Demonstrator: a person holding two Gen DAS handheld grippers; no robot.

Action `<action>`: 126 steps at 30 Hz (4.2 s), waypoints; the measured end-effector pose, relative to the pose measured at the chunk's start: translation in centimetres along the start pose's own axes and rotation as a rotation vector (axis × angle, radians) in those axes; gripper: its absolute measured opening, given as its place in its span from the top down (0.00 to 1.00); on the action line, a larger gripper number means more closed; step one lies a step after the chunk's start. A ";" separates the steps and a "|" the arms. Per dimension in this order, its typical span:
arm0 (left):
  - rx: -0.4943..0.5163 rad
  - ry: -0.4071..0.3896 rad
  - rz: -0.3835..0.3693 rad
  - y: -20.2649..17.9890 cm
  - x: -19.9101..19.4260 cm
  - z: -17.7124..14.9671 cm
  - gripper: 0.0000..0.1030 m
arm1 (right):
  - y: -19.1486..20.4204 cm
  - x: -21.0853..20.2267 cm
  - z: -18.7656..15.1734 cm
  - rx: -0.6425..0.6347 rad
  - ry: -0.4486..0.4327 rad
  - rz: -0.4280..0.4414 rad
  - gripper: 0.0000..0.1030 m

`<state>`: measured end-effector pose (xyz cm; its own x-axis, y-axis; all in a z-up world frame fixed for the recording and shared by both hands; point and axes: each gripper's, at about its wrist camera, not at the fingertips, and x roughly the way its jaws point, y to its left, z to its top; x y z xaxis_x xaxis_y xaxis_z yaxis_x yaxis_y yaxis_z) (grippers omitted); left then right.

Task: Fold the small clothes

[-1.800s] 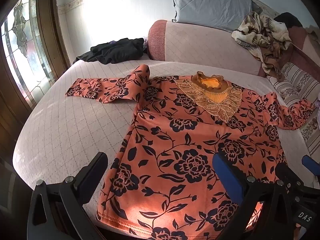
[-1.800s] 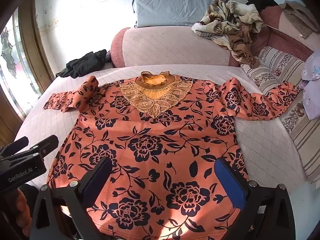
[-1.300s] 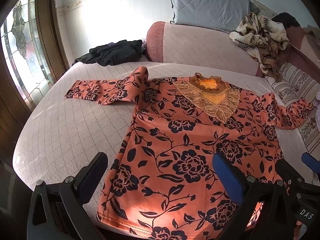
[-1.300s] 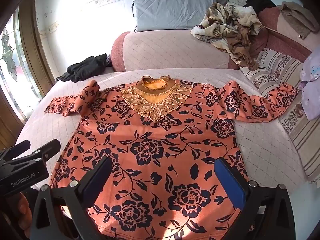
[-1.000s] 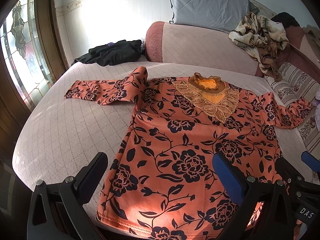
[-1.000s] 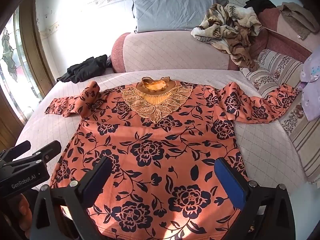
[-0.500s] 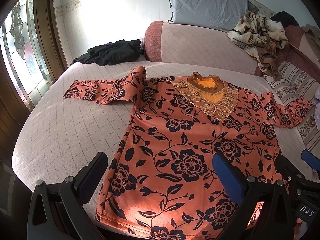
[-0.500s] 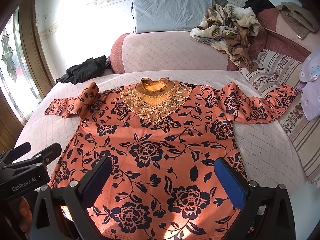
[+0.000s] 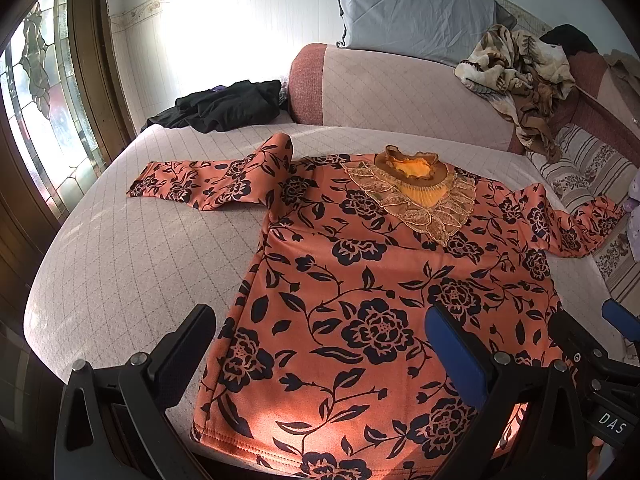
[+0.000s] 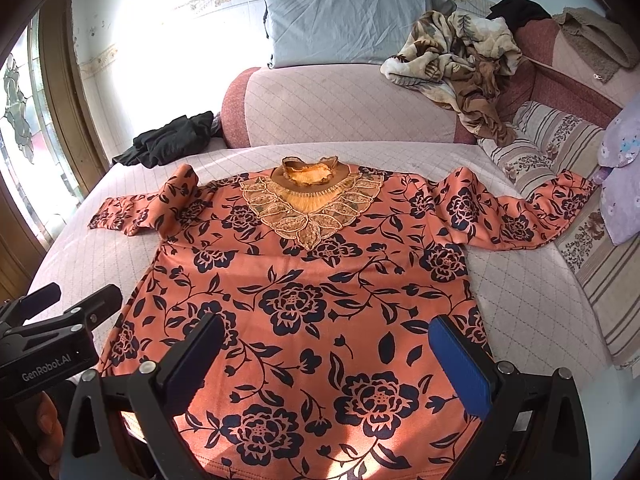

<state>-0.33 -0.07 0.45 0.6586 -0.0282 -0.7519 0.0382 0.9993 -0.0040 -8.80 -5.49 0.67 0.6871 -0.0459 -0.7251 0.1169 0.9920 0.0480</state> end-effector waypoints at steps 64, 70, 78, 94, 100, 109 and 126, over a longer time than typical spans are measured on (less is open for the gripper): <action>-0.420 0.129 0.233 22.2 14.0 0.6 0.00 | -36.9 11.6 4.0 0.812 -0.006 -0.098 0.41; -0.472 0.128 0.283 24.4 16.9 0.1 0.00 | -44.4 16.3 7.7 0.897 -0.007 -0.242 0.40; -0.430 0.111 0.306 24.2 17.4 -0.1 0.00 | -46.1 20.4 9.5 0.912 0.046 -0.385 0.95; -0.449 0.110 0.272 24.6 17.0 -0.3 0.00 | 1.8 17.6 15.5 -0.037 -0.113 0.231 0.86; -0.463 0.106 0.251 24.9 16.9 -0.3 0.00 | 6.5 23.6 6.1 -0.100 0.121 0.229 0.25; -0.411 0.122 0.310 23.9 17.5 -0.5 0.00 | -3.4 20.1 10.9 0.137 0.031 0.201 0.16; -0.211 0.003 -0.375 5.3 14.9 11.2 0.00 | -10.3 23.7 5.6 0.366 -0.043 0.421 0.05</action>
<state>18.12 4.53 -3.43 0.6264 -0.3907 -0.6745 0.1199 0.9033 -0.4118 10.27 -17.49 -13.13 0.7559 0.3332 -0.5635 0.0620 0.8205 0.5683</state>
